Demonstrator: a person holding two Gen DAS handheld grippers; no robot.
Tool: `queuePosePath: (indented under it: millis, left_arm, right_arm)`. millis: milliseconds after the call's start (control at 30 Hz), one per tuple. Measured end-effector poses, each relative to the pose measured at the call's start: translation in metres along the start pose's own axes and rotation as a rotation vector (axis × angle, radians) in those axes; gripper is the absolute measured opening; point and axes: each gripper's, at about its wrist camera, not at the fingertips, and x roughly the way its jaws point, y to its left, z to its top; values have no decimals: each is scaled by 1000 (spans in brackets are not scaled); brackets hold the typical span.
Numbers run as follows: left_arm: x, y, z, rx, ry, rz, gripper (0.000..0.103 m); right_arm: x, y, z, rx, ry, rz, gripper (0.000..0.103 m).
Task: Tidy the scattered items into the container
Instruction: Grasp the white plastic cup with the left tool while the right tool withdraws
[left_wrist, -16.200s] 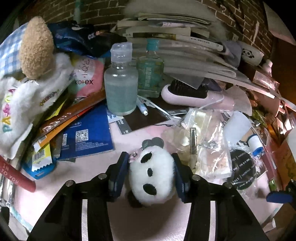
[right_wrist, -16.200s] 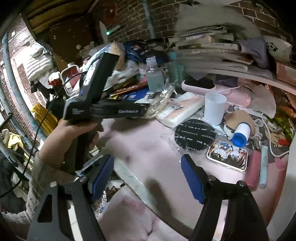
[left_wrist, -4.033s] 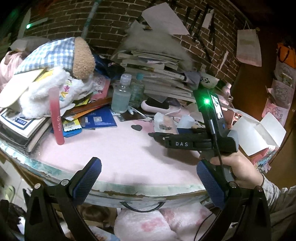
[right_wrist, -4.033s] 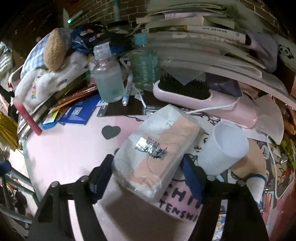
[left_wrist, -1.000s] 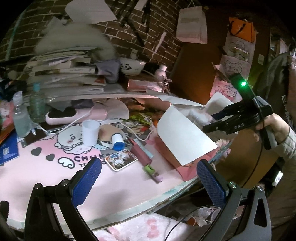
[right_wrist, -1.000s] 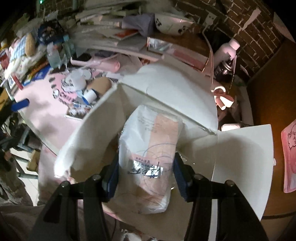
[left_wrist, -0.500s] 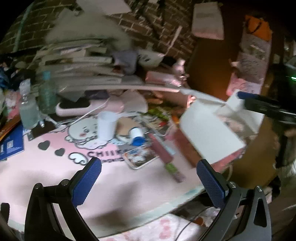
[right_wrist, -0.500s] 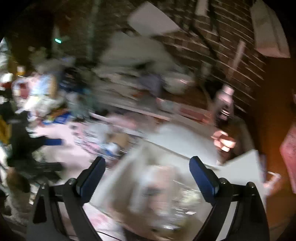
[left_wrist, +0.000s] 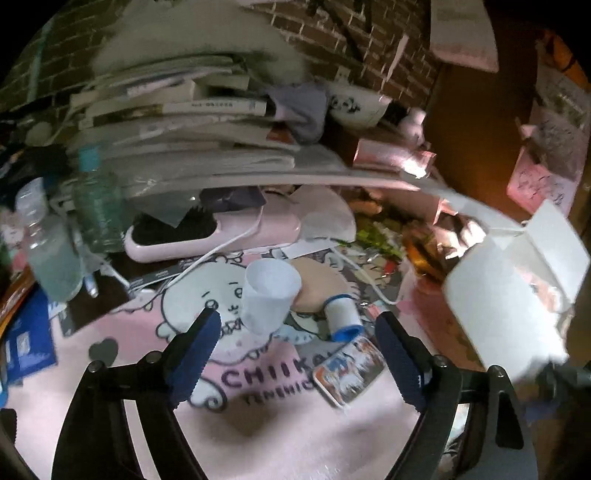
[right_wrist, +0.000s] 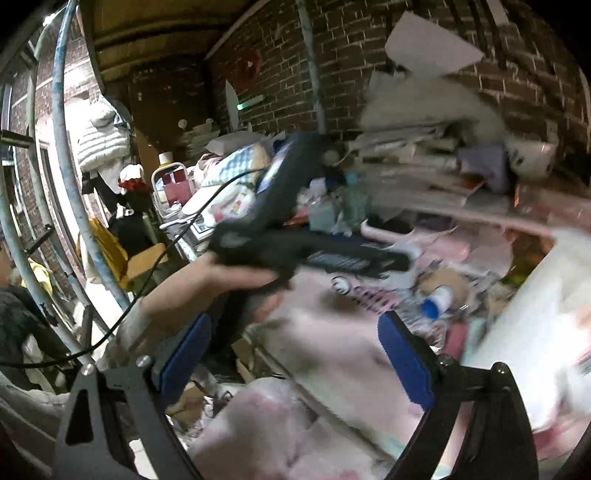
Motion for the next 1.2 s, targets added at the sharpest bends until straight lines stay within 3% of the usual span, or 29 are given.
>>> queuePosePath:
  millis: [67, 133, 533, 633, 800, 1200]
  left_arm:
    - [12, 1, 4, 8, 23, 5, 62]
    - [25, 4, 7, 3, 51, 0, 58]
    - [46, 2, 14, 29, 73, 62, 55]
    - [48, 2, 14, 30, 81, 70, 44]
    - [52, -2, 14, 34, 87, 63, 38]
    - [48, -8, 10, 64, 95, 59, 38]
  right_arm:
    - [8, 5, -8, 9, -8, -3, 91]
    - [14, 7, -18, 24, -9, -4, 91]
    - [48, -11, -41, 77, 47, 3, 91]
    - [51, -14, -43, 83, 50, -5, 91]
    - [56, -17, -48, 102, 65, -16, 91]
    - [62, -29, -49, 135, 63, -73, 91]
